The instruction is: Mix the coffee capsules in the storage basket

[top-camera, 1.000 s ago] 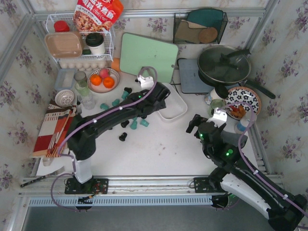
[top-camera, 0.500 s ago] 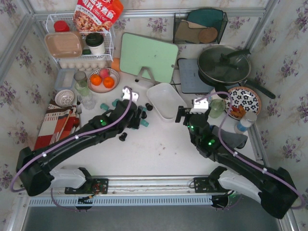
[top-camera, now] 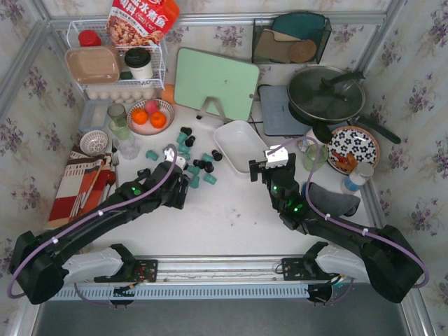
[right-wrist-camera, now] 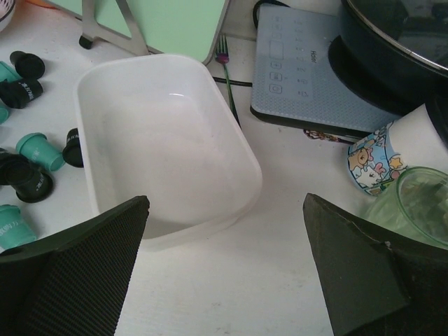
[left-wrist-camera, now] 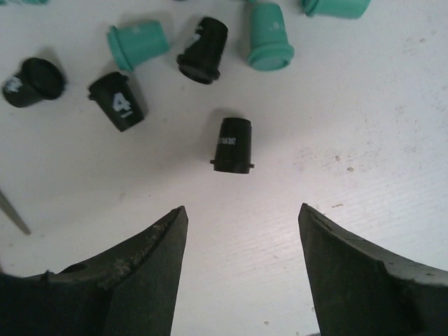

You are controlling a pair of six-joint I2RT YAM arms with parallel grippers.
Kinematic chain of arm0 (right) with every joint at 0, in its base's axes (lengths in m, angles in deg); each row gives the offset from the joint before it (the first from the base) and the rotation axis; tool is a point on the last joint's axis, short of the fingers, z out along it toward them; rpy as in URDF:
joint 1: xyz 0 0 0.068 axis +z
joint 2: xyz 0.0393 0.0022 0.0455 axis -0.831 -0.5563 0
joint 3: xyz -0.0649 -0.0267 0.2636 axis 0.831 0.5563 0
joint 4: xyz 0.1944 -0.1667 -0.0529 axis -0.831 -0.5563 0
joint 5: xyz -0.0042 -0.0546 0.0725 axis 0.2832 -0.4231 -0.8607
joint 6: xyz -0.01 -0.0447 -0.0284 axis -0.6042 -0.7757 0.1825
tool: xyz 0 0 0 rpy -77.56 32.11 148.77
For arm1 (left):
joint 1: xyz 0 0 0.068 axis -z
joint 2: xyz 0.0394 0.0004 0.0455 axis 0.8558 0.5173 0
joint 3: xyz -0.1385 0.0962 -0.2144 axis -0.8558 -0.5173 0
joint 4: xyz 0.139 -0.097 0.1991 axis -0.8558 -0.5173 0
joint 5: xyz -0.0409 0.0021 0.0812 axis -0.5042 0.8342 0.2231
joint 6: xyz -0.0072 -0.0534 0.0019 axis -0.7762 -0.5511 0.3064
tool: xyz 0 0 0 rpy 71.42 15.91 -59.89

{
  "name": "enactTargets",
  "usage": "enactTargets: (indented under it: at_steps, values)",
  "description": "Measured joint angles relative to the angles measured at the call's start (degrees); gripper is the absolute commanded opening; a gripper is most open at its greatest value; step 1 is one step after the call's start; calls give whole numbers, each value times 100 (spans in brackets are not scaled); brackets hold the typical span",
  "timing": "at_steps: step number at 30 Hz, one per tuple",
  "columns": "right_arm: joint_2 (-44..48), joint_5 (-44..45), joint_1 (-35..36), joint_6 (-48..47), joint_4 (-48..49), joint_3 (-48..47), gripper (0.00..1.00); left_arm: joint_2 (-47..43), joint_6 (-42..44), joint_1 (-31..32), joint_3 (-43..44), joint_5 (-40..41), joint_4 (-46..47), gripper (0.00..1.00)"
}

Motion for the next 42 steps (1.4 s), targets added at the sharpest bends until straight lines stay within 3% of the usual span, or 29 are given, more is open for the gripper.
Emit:
enactTargets:
  at_steps: [7,31,42]
  values:
    - [68,-308,0,214,188,367,97,756,-55,-343,-61,-713,341,64]
    - [356,-887,0,529,354,437,97,2190,-151,-1051,-42,-1093,979,56]
    - [354,-920,0,577,295,367,97,2271,-334,-1058,-44,-1150,1008,39]
